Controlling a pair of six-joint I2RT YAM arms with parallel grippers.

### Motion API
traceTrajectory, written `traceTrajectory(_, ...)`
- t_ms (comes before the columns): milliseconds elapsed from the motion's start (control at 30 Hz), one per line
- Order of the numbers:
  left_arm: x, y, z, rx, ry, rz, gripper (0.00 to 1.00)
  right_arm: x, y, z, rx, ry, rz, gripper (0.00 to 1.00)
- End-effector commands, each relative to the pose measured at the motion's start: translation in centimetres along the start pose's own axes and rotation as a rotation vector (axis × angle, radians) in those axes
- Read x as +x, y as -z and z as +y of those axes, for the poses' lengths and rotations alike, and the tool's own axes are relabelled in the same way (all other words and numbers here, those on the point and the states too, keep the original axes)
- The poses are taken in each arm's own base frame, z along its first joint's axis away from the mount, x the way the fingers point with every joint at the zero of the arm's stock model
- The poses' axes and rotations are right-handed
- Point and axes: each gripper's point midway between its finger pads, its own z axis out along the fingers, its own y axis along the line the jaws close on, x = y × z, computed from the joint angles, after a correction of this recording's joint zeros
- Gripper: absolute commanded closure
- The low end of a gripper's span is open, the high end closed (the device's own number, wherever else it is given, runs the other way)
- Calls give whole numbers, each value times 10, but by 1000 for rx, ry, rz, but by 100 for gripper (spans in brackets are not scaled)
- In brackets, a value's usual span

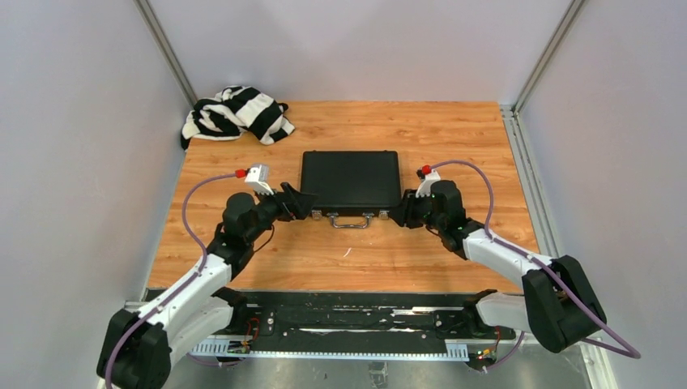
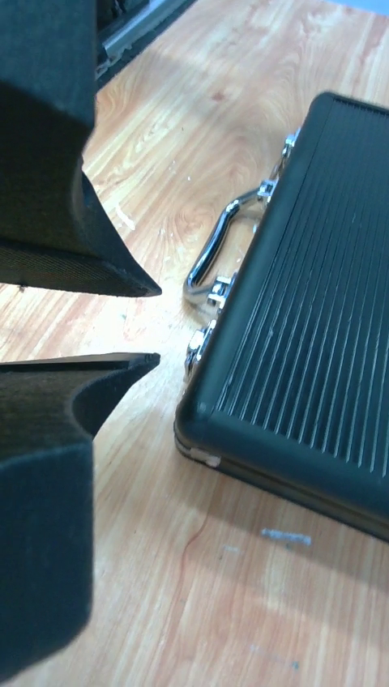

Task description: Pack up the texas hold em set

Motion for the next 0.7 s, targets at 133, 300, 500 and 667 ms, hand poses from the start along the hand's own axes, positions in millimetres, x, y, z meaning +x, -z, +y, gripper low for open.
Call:
traceTrajectory(133,3,37,49,-314,-151,88,1,3,-3,-26,146,45,21,78)
traceTrajectory(300,5,43,60,-376,-128,81,2,1,-2,-26,163,72,23,45)
traceTrajectory(500,3,43,59,-366,-148,75,2,4,-4,-27,160,67,26,41)
traceTrajectory(667,6,43,61,-361,-155,65,2,9,-2,-31,175,70,31,42)
